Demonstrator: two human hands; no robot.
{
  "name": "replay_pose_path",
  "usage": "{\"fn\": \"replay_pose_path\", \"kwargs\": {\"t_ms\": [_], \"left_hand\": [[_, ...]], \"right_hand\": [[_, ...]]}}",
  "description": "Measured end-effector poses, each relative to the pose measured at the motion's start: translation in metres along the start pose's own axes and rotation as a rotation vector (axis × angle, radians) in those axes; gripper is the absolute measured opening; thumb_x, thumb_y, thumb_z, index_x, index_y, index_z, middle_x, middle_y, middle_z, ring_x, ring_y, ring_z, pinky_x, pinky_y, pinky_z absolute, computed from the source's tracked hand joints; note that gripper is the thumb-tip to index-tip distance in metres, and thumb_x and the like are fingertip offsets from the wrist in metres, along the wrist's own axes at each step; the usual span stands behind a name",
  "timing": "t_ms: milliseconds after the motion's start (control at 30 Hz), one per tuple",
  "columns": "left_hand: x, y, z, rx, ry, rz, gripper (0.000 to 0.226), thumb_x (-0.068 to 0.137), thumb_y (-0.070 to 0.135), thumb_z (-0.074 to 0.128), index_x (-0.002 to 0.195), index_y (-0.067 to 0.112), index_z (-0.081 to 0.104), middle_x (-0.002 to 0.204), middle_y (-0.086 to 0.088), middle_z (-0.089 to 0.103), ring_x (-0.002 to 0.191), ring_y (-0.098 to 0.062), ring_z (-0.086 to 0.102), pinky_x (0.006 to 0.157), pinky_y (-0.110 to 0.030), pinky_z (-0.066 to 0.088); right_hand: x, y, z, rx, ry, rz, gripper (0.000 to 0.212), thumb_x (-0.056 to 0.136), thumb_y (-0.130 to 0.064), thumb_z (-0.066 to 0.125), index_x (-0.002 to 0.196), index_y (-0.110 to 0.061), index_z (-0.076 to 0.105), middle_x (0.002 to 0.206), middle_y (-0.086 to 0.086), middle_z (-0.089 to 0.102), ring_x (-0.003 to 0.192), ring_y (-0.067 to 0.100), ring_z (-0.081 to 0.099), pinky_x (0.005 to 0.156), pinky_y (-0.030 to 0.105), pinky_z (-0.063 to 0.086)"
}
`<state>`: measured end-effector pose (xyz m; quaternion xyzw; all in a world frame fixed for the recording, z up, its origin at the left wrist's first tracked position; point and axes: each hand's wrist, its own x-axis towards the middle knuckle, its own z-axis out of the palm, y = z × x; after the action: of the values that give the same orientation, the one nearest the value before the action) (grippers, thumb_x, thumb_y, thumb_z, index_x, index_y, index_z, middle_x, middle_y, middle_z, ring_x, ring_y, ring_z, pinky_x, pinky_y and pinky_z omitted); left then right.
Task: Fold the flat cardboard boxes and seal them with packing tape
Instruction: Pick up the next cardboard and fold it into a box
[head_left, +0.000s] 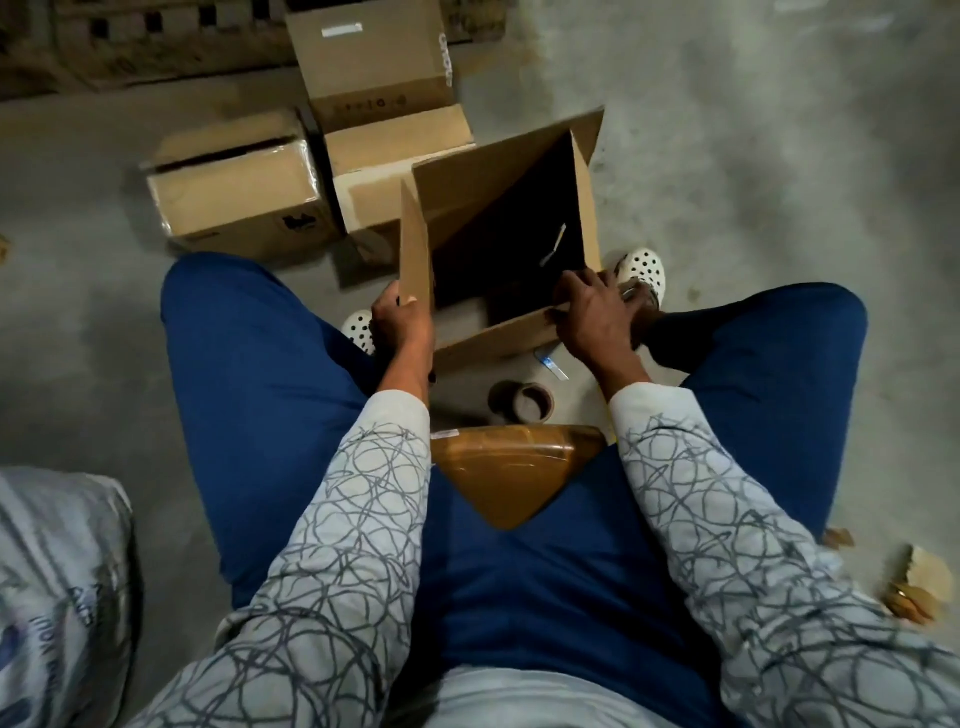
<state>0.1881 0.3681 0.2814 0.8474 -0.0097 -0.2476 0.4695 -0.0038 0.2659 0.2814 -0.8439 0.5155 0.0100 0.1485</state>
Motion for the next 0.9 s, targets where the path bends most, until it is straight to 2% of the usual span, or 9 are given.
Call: {"fn": "replay_pose_path", "kwargs": {"t_ms": [67, 100, 167, 233, 367, 533, 700, 800, 900], "left_hand": [[0.004, -0.003, 0.002, -0.014, 0.058, -0.034, 0.03, 0.098, 0.009, 0.053, 0.121, 0.016, 0.07, 0.117, -0.002, 0.069, 0.105, -0.022, 0.063, 0.086, -0.027, 0.049], [0.007, -0.004, 0.003, -0.034, 0.087, -0.052, 0.027, 0.097, 0.01, 0.054, 0.118, 0.015, 0.071, 0.118, -0.004, 0.07, 0.105, -0.023, 0.064, 0.087, -0.029, 0.051], [0.011, -0.004, 0.003, -0.129, 0.148, -0.122, 0.022, 0.097, 0.012, 0.058, 0.112, 0.01, 0.073, 0.113, -0.007, 0.072, 0.102, -0.024, 0.067, 0.088, -0.032, 0.054], [0.018, -0.007, 0.005, -0.242, 0.183, -0.199, 0.017, 0.095, 0.015, 0.063, 0.104, 0.007, 0.074, 0.103, -0.009, 0.073, 0.097, -0.025, 0.069, 0.088, -0.036, 0.057], [0.021, -0.013, 0.011, -0.366, 0.198, -0.237, 0.013, 0.09, 0.02, 0.07, 0.085, 0.008, 0.071, 0.089, -0.008, 0.073, 0.082, -0.02, 0.067, 0.079, -0.033, 0.057], [0.02, -0.018, 0.018, -0.456, 0.224, -0.261, 0.03, 0.092, 0.014, 0.068, 0.065, 0.01, 0.057, 0.067, -0.002, 0.061, 0.064, -0.014, 0.053, 0.066, -0.027, 0.044], [0.033, -0.024, 0.015, -0.528, 0.22, -0.33, 0.03, 0.09, 0.018, 0.07, 0.062, 0.016, 0.06, 0.072, -0.004, 0.066, 0.072, -0.02, 0.061, 0.08, -0.045, 0.061], [0.037, -0.029, 0.016, -0.537, 0.212, -0.32, 0.028, 0.09, 0.017, 0.071, 0.063, 0.014, 0.062, 0.07, -0.006, 0.066, 0.07, -0.021, 0.062, 0.081, -0.05, 0.06], [0.028, -0.02, 0.014, -0.519, 0.196, -0.266, 0.029, 0.092, 0.015, 0.068, 0.065, 0.013, 0.06, 0.066, -0.003, 0.061, 0.061, -0.013, 0.054, 0.069, -0.037, 0.055]], "right_hand": [[0.002, -0.005, -0.008, 0.012, -0.002, 0.0, 0.028, 0.081, -0.025, 0.071, 0.107, -0.025, 0.06, 0.11, 0.003, 0.068, 0.115, 0.029, 0.059, 0.116, 0.063, 0.011], [0.003, -0.005, -0.014, 0.034, -0.083, -0.02, 0.032, 0.08, -0.028, 0.072, 0.109, -0.026, 0.06, 0.107, 0.003, 0.07, 0.111, 0.029, 0.062, 0.116, 0.055, 0.022], [0.004, 0.0, -0.022, 0.092, -0.308, -0.049, 0.053, 0.078, -0.042, 0.078, 0.123, -0.027, 0.056, 0.117, 0.004, 0.068, 0.113, 0.028, 0.062, 0.102, 0.044, 0.044], [0.005, 0.005, -0.026, 0.239, -0.398, 0.039, 0.077, 0.074, -0.057, 0.079, 0.136, -0.025, 0.047, 0.135, 0.008, 0.055, 0.12, 0.029, 0.057, 0.101, 0.045, 0.048], [0.011, 0.001, -0.018, 0.374, -0.082, 0.292, 0.092, 0.081, -0.05, 0.077, 0.15, -0.02, 0.025, 0.154, 0.02, 0.021, 0.128, 0.043, 0.05, 0.105, 0.049, 0.042], [0.021, 0.01, -0.012, 0.43, 0.164, 0.522, 0.098, 0.083, -0.025, 0.077, 0.156, -0.029, 0.011, 0.154, 0.02, 0.015, 0.123, 0.046, 0.051, 0.101, 0.05, 0.046], [0.027, 0.026, 0.002, 0.262, -0.192, 0.347, 0.051, 0.098, -0.055, 0.048, 0.145, -0.039, 0.041, 0.14, 0.017, 0.054, 0.128, 0.039, 0.05, 0.102, 0.047, 0.042], [0.023, 0.023, 0.01, 0.035, -0.369, 0.15, 0.063, 0.094, -0.071, 0.036, 0.15, -0.041, 0.031, 0.153, 0.015, 0.041, 0.14, 0.04, 0.034, 0.113, 0.053, 0.024], [0.018, 0.016, 0.009, 0.005, -0.49, 0.138, 0.11, 0.062, -0.099, 0.044, 0.152, -0.042, 0.016, 0.159, 0.012, 0.02, 0.146, 0.045, 0.012, 0.114, 0.067, 0.017]]}}
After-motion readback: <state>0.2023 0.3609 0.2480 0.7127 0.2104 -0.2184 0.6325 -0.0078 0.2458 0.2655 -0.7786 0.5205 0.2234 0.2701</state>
